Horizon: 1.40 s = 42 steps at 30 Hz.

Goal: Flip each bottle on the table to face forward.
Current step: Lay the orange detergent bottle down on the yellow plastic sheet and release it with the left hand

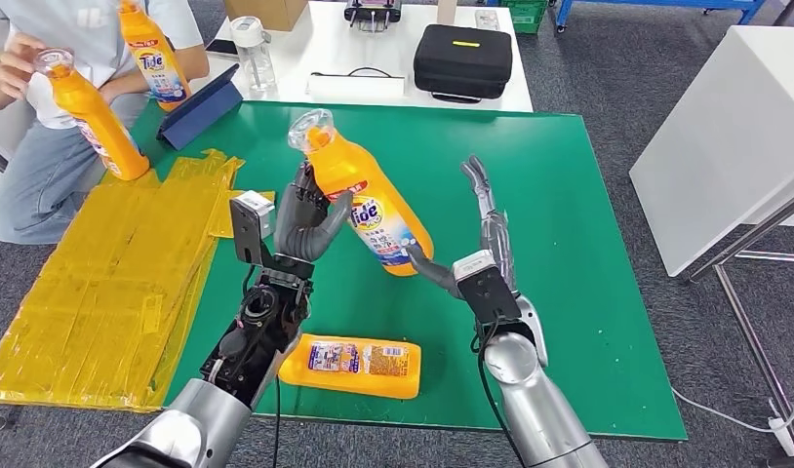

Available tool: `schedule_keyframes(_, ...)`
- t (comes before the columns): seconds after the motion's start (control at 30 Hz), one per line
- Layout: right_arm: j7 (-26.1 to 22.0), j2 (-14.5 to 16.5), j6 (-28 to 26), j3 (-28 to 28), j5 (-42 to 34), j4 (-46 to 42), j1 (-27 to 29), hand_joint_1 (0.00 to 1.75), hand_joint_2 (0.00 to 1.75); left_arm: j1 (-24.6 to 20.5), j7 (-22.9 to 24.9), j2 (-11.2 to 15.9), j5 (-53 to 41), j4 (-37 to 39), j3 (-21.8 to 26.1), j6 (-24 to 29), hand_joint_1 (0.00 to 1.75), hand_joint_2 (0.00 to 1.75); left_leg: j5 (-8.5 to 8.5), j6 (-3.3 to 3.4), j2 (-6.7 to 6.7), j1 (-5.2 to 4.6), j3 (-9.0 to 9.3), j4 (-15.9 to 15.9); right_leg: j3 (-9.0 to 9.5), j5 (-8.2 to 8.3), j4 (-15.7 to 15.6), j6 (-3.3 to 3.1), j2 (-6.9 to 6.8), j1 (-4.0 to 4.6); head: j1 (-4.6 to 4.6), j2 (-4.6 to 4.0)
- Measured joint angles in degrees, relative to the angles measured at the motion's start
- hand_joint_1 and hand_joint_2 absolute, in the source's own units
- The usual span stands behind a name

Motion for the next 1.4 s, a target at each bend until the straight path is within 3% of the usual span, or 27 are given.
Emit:
schedule_keyframes(0.13, -0.62, -0.58, -0.02, 0.65, -0.63, -2.61, 0.64, 0.0, 1.75, 0.0, -0.66, 0.45, 0.15, 0.17, 1.35, 1.74, 1.75, 1.75, 0.0, 0.0, 0.0, 0.0, 0.0, 0.0, 0.0, 0.0, 0.0, 0.0, 0.0, 0.0, -0.01, 0.0)
schedule_keyframes(0.2, -0.94, -0.87, -0.02, 1.15, -0.87, -3.55, 0.88, 0.0, 1.75, 0.0, -1.29, 0.64, -0.79, 0.28, 1.83, 5.06, 1.75, 1.75, 0.0, 0.0, 0.0, 0.0, 0.0, 0.0, 0.0, 0.0, 0.0, 0.0, 0.0, 0.0, 0.0, 0.0)
schedule_keyframes(0.43, -1.3, -1.43, 0.07, 2.36, -1.13, -4.69, 1.23, 0.0, 1.75, -0.55, -1.68, 1.4, -5.99, 0.79, 3.44, 21.3, 1.75, 1.75, 0.0, 0.0, -0.01, 0.0, -0.01, 0.0, 0.0, 0.0, 0.0, 0.0, 0.0, 0.0, 0.01, 0.01)
schedule_keyframes(0.6, -1.34, -1.5, 0.16, 2.89, -1.19, -4.7, 1.25, 0.0, 1.75, -2.95, 0.56, 2.64, -18.19, 3.06, 4.12, 39.94, 1.75, 1.75, 0.01, 0.0, -0.02, 0.0, -0.01, 0.0, 0.0, 0.0, 0.01, 0.0, -0.01, 0.0, 0.01, 0.01)
schedule_keyframes(0.67, -1.28, -1.52, 0.19, 3.13, -1.14, -4.83, 1.36, 0.0, 1.75, -3.59, 4.66, 3.17, -29.62, 3.81, 4.72, 44.42, 1.75, 1.75, 0.02, 0.01, -0.04, 0.01, -0.01, 0.0, 0.01, 0.0, 0.01, 0.0, -0.01, 0.0, 0.01, 0.01)
schedule_keyframes(0.8, -0.66, -1.6, 0.6, 3.67, -0.9, -5.86, 2.17, 0.0, 1.75, -3.81, 16.83, 3.36, -64.3, 3.51, 8.97, 45.26, 1.75, 1.75, 0.02, 0.01, 0.02, 0.01, -0.01, 0.0, 0.0, 0.0, 0.01, 0.0, 0.0, -0.01, 0.01, -0.01)
schedule_keyframes(0.87, -0.27, -1.67, 0.86, 3.85, -0.68, -6.56, 2.66, 0.0, 1.75, -3.84, 20.98, 3.33, -74.37, 3.25, 11.01, 45.29, 1.75, 1.75, 0.02, 0.01, 0.02, 0.01, 0.0, 0.0, -0.01, 0.0, 0.01, 0.0, 0.01, -0.02, 0.01, 0.0)
schedule_keyframes(1.03, -0.07, -1.76, 1.02, 4.11, -0.48, -7.58, 3.14, 0.0, 1.75, -3.85, 23.42, 3.32, -77.81, 2.91, 13.46, 45.31, 1.75, 1.75, 0.01, 0.01, -0.02, 0.02, -0.01, 0.0, -0.01, 0.0, 0.0, 0.0, 0.0, -0.01, 0.01, -0.01)
schedule_keyframes(1.1, 0.08, -1.81, 1.15, 4.16, -0.37, -8.07, 3.39, 0.0, 1.75, -3.84, 26.68, 3.32, -81.88, 2.82, 13.67, 45.31, 1.75, 1.75, 0.01, 0.01, -0.01, 0.02, -0.01, 0.0, -0.01, 0.0, 0.0, -0.01, 0.0, 0.0, 0.01, 0.0)
schedule_keyframes(1.23, 0.5, -1.92, 2.27, 4.25, -0.18, -9.34, 4.07, 0.0, 1.75, -4.13, 41.81, 4.49, -89.45, 3.65, 9.84, 45.31, 1.75, 1.75, 0.01, 0.01, -0.01, 0.02, 0.0, 0.0, -0.01, 0.0, 0.0, -0.01, 0.0, -0.01, 0.01, 0.01)
schedule_keyframes(1.3, 0.67, -2.0, 2.93, 4.33, -0.12, -9.9, 4.29, 0.0, 1.75, -4.93, 49.93, 5.86, -89.96, 5.76, 4.88, 45.31, 1.75, 1.75, 0.02, 0.01, -0.04, 0.02, 0.0, 0.0, -0.01, 0.0, 0.0, -0.01, -0.02, -0.01, 0.0, 0.01)
schedule_keyframes(1.4, 0.7, -2.16, 3.66, 4.53, -0.1, -10.51, 4.4, 0.0, 1.75, -6.33, 57.76, 7.88, -90.17, 10.57, -3.22, 44.83, 1.75, 1.75, 0.02, 0.01, -0.03, 0.02, 0.0, 0.0, 0.0, 0.0, 0.01, -0.01, 0.0, -0.01, 0.01, 0.01)
